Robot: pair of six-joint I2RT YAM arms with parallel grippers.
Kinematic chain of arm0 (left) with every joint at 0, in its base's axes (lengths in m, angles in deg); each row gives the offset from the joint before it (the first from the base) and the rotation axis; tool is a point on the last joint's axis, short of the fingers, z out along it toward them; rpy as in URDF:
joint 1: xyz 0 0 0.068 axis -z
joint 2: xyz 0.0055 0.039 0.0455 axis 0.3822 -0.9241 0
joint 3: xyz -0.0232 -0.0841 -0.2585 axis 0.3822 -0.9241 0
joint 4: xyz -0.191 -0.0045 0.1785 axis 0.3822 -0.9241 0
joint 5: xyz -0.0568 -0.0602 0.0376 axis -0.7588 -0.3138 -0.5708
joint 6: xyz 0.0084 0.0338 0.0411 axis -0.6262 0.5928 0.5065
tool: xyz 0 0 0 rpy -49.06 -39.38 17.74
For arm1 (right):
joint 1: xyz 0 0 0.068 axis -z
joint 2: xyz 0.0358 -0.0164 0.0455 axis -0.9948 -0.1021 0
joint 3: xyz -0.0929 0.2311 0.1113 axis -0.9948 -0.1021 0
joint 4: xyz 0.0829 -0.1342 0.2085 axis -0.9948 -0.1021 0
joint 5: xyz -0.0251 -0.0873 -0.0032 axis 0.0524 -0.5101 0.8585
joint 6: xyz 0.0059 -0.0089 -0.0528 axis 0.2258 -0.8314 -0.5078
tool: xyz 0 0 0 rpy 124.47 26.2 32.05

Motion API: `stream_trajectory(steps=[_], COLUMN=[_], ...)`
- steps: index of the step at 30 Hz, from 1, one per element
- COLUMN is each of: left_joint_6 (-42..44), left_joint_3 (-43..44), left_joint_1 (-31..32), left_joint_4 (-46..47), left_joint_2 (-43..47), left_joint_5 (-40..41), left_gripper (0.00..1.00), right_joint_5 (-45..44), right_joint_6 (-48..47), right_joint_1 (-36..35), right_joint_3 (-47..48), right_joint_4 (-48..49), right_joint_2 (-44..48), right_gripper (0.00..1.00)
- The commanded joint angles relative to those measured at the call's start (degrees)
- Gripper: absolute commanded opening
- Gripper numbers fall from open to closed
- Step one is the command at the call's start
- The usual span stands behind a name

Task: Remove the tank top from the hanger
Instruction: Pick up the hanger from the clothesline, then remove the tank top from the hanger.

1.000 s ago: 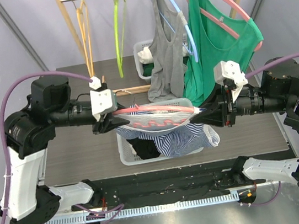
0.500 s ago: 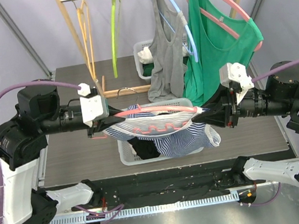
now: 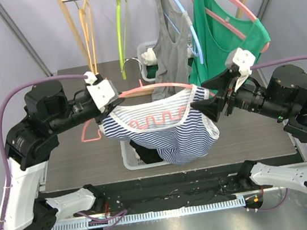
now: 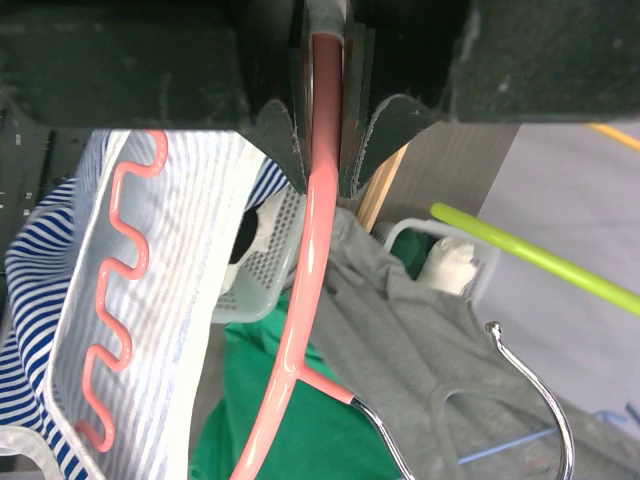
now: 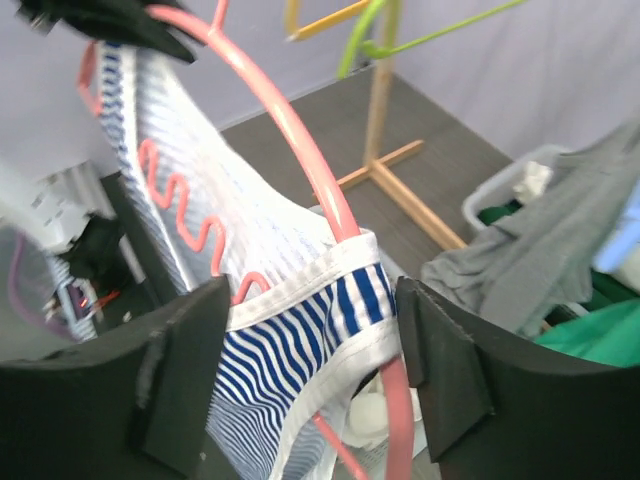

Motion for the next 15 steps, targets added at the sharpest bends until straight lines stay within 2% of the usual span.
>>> stream_trajectory(steps=[1, 4, 8, 15], left_joint_6=[1.5, 2.8, 5.2, 7.8], left_joint_3=[-0.9, -2.4, -4.4, -3.7], left_joint_1=[0.4, 0.5, 0.7, 0.7], left_joint_4=[8.8, 9.3, 11.5, 12.8], left_joint_2=[0.5, 1.1, 1.8, 2.1], left_joint_5=[9.6, 10.5, 11.8, 12.2], left_gripper=[0.0, 0.0, 0.0, 0.0], right_joint_5=[-14.0, -15.2, -12.1, -13.0], right_joint_6=[4.3, 5.8, 12.7, 24.5], right_joint_1=[0.1, 0.1, 0.1, 0.1], right_joint_3=[-1.0, -1.8, -4.5, -19.0], right_joint_4=[9.2, 11.0, 13.6, 22.4], right_joint_2=[3.2, 5.1, 6.7, 8.8], right_gripper=[0.78, 0.81, 0.76, 0.71])
